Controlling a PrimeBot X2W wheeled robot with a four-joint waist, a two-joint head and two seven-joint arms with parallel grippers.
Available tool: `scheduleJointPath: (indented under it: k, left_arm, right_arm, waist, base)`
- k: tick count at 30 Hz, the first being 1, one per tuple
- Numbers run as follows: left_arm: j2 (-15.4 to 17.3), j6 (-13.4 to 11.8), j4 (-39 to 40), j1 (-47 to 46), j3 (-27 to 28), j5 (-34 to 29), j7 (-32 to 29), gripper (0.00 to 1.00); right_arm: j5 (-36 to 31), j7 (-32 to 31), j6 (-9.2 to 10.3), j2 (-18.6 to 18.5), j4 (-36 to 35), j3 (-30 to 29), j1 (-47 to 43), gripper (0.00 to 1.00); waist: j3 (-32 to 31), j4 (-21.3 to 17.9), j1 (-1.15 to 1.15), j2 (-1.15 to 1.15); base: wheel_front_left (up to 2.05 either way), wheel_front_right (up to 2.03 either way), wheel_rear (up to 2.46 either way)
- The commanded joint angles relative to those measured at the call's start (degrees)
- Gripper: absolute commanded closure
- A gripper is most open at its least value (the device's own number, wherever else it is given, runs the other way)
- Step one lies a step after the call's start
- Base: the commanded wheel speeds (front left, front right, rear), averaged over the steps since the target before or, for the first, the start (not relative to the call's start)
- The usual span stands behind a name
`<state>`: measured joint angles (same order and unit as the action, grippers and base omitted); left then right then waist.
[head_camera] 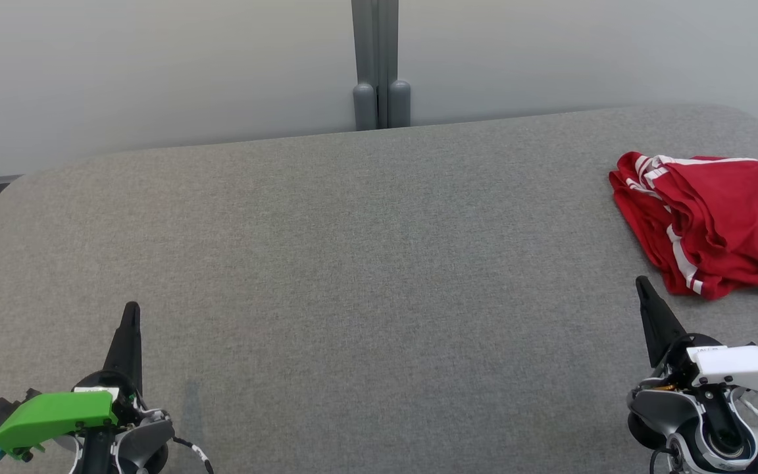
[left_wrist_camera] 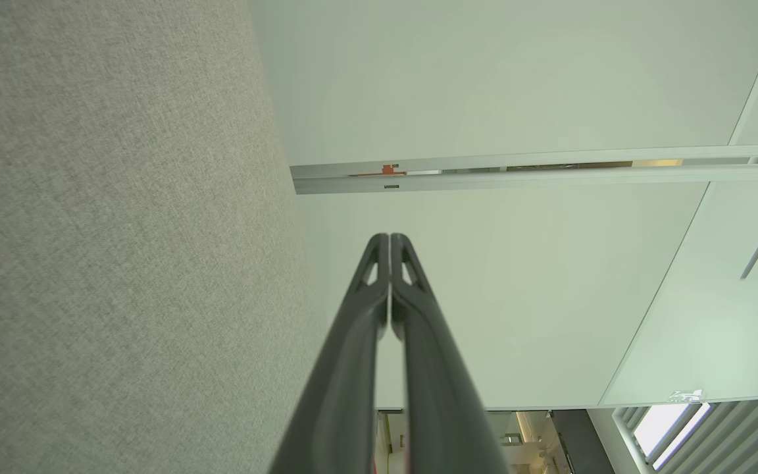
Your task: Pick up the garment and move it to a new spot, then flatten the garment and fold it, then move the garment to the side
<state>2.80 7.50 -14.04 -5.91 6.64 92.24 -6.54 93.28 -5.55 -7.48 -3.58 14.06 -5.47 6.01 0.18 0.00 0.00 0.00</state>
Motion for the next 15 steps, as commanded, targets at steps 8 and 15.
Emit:
scheduleJointPath:
  k: [8,15]
  left_arm:
    - [0.07,0.18,-0.06,-0.64,0.1,0.28,-0.24,1.0]
    - [0.07,0.18,-0.06,-0.64,0.09,0.28,-0.23,1.0]
  right_arm:
    - [-0.19,-0.37,-0.02,0.08,0.09,-0.27,0.39,1.0]
    - [-0.29,-0.44,-0.02,0.13,0.1,-0.33,0.4,1.0]
  waist:
    - [0.0,0.0,0.0,0.0]
    - [0.0,0.0,0.0,0.0]
  base:
    - [0.0,0.0,0.0]
    - [0.0,0.0,0.0]
